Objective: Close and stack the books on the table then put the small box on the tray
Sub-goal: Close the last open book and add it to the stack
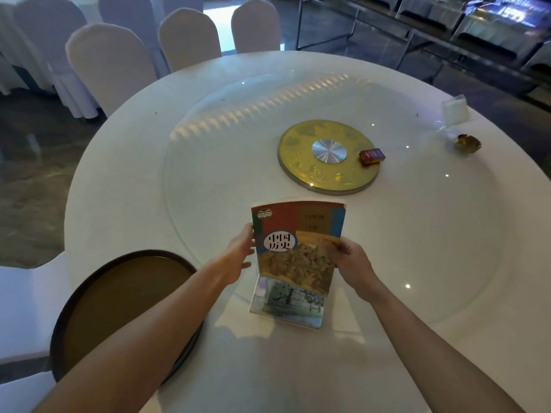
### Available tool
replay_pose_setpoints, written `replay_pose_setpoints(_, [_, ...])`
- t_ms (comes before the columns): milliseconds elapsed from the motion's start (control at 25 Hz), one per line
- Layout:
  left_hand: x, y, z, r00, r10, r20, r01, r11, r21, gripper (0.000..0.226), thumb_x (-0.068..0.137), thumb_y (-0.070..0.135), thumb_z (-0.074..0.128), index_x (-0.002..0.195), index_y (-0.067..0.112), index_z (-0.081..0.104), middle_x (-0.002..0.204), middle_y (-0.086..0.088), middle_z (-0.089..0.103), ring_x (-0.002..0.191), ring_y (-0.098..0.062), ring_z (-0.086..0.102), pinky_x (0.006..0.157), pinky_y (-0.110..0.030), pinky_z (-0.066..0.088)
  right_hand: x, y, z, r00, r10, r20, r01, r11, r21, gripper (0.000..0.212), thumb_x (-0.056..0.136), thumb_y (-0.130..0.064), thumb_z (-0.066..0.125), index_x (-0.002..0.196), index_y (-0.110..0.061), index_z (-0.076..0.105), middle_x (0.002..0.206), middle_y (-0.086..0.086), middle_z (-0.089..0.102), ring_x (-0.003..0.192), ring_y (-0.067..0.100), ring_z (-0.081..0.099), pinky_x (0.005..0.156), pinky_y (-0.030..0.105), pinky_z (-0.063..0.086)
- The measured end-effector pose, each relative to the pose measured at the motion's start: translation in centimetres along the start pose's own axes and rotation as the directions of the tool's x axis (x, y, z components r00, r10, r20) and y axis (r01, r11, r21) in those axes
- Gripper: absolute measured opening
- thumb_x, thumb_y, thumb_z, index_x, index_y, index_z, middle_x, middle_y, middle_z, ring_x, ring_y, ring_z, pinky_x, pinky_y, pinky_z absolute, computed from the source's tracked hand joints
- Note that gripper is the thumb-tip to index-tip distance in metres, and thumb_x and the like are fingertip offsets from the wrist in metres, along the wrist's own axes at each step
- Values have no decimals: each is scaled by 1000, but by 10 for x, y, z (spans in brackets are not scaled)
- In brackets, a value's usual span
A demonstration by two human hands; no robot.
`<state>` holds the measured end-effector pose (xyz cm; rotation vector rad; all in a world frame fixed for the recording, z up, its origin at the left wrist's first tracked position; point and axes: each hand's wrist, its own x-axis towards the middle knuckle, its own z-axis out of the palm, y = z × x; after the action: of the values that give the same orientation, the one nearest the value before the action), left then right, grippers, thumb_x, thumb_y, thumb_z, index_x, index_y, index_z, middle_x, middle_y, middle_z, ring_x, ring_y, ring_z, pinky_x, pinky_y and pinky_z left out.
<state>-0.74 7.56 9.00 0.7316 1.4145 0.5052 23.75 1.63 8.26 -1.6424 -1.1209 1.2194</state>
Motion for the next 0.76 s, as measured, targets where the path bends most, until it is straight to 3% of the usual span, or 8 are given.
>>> replay_pose_setpoints(80, [2,-3,6,999,40,8,-39,998,-53,60,101,63,28,121,19,63,117,-8,70,111,-25,64,106,-46,46,-3,6,0,998,48,-29,-48,999,19,14,100,-28,64,96,-31,77,89,-9,79,85,15,74,76,34,60])
replay_pose_setpoints(160, [5,-8,9,998,62,-28,-62,998,-20,47,100,58,43,114,18,63,109,-8,72,103,-25,68,97,-43,54,-4,14,3,992,112,-58,-110,993,33,14,100,-31,63,96,-30,77,95,-1,81,86,19,76,78,42,61])
replay_pose_setpoints(280, [16,-27,12,993,94,-70,-91,995,46,30,93,25,71,115,10,60,112,-14,72,101,-26,70,86,-41,61,-2,27,8,967,234,-102,-232,972,31,18,103,-28,59,99,-19,74,97,9,80,85,22,76,72,41,61])
replay_pose_setpoints(440, [34,-49,15,987,77,-141,-70,996,55,21,91,9,71,110,5,66,102,-15,73,92,-29,72,74,-41,60,4,54,16,923,370,-104,-369,929,34,18,98,-13,58,110,-6,70,103,15,77,88,27,75,66,33,56])
replay_pose_setpoints(560, [49,-67,17,979,45,-200,-31,997,70,20,91,8,70,110,4,69,94,-12,73,86,-26,71,63,-33,56,8,71,22,896,432,-100,-431,902,38,18,96,-7,57,109,-4,69,106,16,76,86,25,73,62,29,53])
replay_pose_setpoints(760, [71,-86,19,964,41,-263,-5,991,134,27,89,4,68,115,7,74,104,-9,77,95,-26,73,84,-42,62,17,89,31,873,473,-119,-471,881,48,20,95,-15,61,111,-6,68,105,12,76,83,20,72,60,30,51])
